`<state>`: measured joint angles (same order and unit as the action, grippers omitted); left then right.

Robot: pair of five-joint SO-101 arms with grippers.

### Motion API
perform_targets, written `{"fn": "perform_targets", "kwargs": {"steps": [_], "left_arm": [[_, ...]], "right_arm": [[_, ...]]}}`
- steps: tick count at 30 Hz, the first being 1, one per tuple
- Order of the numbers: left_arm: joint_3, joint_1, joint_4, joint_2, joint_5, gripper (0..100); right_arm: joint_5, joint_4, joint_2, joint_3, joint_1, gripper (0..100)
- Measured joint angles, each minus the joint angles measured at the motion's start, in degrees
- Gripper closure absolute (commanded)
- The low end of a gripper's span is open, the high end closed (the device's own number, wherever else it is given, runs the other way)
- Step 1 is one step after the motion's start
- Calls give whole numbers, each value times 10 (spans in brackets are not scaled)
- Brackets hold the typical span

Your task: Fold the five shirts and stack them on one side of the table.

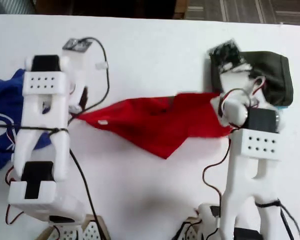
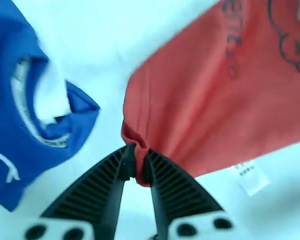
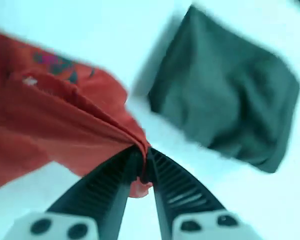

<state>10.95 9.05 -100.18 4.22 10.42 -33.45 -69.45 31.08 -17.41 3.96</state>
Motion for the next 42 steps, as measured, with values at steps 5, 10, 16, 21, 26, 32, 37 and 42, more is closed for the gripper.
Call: {"fn": "perform_targets", "kwargs": {"steps": [5, 10, 16, 21, 26, 32, 37, 42], "left_arm": [[63, 0, -11, 0, 3, 975], [101, 0, -11, -55, -3, 975], [113, -6, -11, -183, -5, 975], [103, -5, -11, -273, -25, 975], [103, -5, -11, -331, -60, 975], [103, -5, -10, -394, -78, 975], [103, 4, 8, -450, -78, 975], [103, 42, 47, -486, -78, 975]], "right_arm": [[0, -2, 0, 115, 0, 980], [0, -2, 0, 179, 0, 980], [3, -29, 6, 236, 4, 980], [22, -40, 72, 244, 4, 980], [22, -33, 135, 246, 4, 980], [23, -25, 203, 246, 4, 980], [23, -25, 229, 248, 4, 980], [23, -13, 230, 248, 4, 980]]}}
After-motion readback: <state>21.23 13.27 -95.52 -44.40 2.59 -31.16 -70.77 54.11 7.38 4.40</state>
